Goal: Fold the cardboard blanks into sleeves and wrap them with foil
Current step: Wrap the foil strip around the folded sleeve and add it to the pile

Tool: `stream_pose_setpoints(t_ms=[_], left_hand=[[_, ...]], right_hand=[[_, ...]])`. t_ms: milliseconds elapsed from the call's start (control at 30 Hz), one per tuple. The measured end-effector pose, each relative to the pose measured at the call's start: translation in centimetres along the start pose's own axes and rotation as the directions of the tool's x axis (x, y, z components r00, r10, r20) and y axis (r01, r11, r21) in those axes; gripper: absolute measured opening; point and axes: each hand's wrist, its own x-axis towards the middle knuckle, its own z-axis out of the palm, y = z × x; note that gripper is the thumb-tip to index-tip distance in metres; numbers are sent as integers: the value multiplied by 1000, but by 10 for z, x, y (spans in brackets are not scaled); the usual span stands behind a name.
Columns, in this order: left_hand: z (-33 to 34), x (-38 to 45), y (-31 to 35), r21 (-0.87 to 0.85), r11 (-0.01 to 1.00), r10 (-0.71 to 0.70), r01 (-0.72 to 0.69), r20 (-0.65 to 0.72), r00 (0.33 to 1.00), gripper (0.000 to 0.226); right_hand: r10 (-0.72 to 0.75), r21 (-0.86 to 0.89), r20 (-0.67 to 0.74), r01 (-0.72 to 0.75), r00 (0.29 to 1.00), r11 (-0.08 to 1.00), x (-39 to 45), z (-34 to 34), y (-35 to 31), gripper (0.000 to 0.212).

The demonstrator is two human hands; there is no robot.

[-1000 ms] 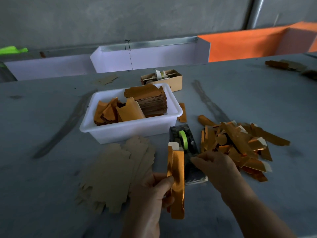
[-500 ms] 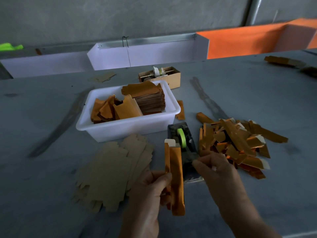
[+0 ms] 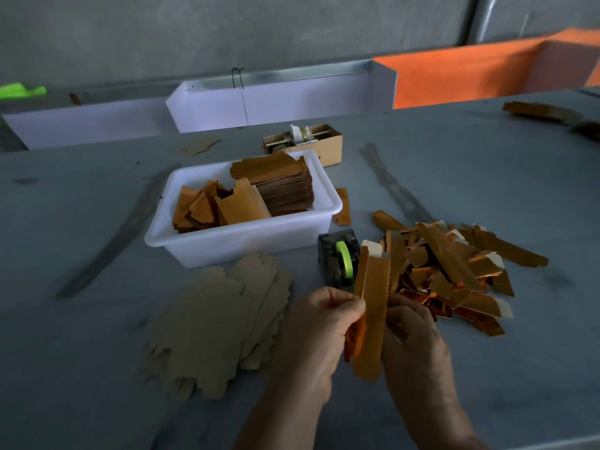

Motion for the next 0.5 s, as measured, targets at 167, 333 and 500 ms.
stream_pose_setpoints(t_ms=[167,333,500], left_hand=[[0,4,-2,104,994,23,-18,-45,999,13],[1,4,4,134,991,30,-20,-71,997,7],[3,1,5,190,982,22,-6,-82,996,7]], right_hand=[[-78,-126,10,79,997,989,2,-2,-2,25],[-203,-292,48,208,978,934,9,-7,-10,23],[-247,-348,106,268,963,898,7,-10,-10,6]])
